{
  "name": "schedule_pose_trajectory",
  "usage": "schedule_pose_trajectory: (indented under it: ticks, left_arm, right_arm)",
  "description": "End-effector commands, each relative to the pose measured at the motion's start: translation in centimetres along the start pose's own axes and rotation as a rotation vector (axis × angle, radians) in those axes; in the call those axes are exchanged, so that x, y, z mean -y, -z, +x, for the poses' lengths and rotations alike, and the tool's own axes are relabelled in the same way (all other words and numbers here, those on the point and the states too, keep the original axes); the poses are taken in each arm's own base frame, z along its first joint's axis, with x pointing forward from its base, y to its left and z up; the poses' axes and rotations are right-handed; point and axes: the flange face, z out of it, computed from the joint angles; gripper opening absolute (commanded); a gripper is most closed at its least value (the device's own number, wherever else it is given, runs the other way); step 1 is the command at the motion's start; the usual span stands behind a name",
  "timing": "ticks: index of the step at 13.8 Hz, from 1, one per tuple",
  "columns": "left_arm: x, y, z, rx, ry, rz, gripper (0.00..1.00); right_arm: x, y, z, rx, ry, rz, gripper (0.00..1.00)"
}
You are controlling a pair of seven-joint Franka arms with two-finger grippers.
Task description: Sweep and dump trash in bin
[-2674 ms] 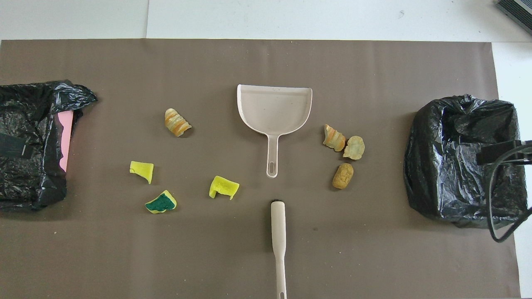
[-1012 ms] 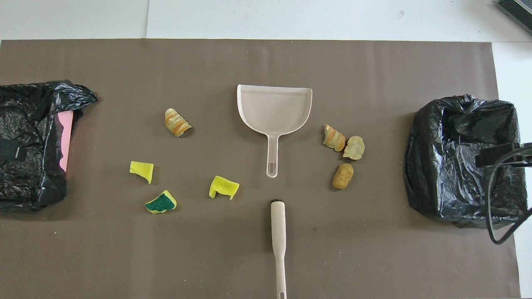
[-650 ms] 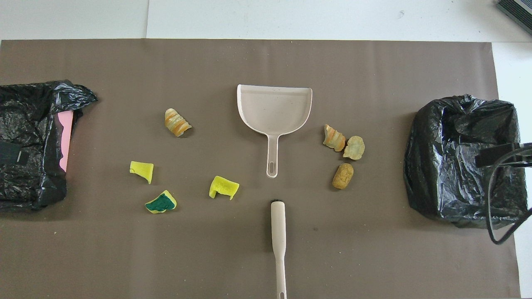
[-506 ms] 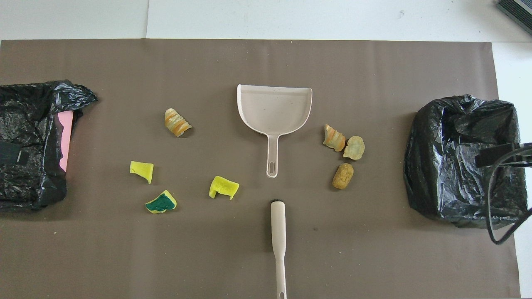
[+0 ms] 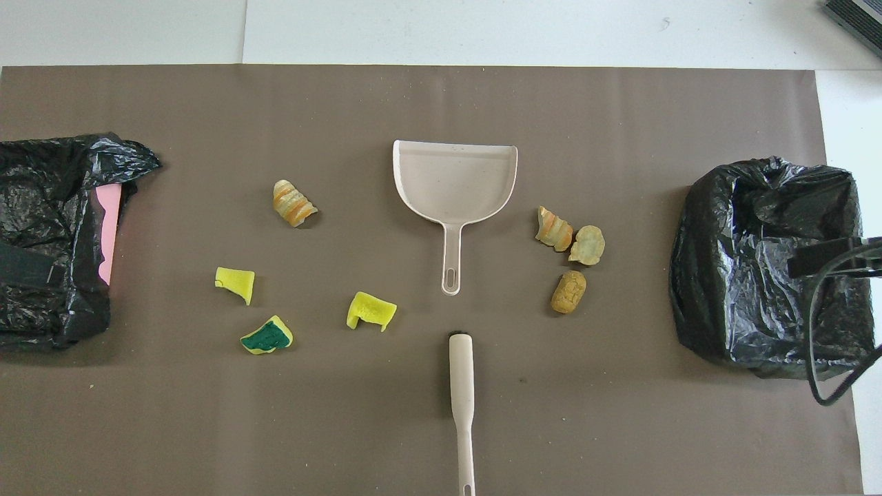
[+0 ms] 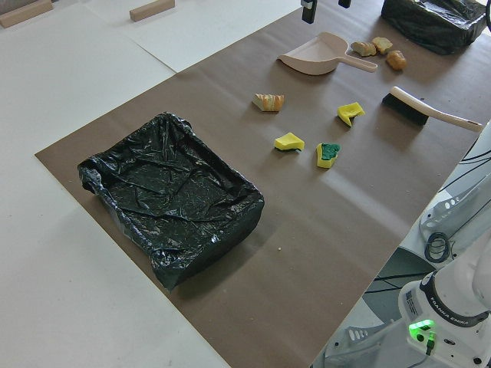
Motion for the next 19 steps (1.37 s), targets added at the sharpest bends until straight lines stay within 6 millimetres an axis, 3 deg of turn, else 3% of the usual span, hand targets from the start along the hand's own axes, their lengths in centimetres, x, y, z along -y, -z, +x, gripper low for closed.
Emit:
schedule_pose_trajectory:
  ticks: [1, 3, 5, 7, 10, 15, 19]
  left_arm:
    - [-1.7, -0.3, -1.2, -0.006, -0.026, 0.007, 1.0]
    - [-3.5, -1.0, -1.5, -0.005, -0.057, 0.015, 1.0]
    - [-5.7, -2.3, -3.0, -0.034, -0.086, 0.031, 1.0]
    - [-9.4, -5.1, -4.6, -0.023, -0.078, 0.045, 1.0]
    - [-13.9, -8.5, -5.2, -0.023, -0.039, -0.006, 1.0]
    - [-25.6, -16.5, -7.8, -0.025, -0.023, 0.013, 1.0]
    - [-32.5, -21.8, -10.7, -0.057, -0.003, -0.025, 1.0]
  right_arm:
    - [-0.5, 0.0, -0.6, -0.016, 0.024, 0.013, 1.0]
    - [-0.5, 0.0, -0.6, -0.016, 0.024, 0.013, 1.0]
    - [-0.5, -0.1, -0.6, -0.015, 0.024, 0.013, 1.0]
    - [-0.5, -0.1, -0.6, -0.015, 0.024, 0.013, 1.0]
    - [-0.5, -0.1, -0.6, -0.013, 0.025, 0.013, 1.0]
    - [-0.5, -0.1, -0.6, -0.012, 0.024, 0.013, 1.0]
    - [-0.7, -0.1, -0.7, -0.01, 0.021, 0.014, 1.0]
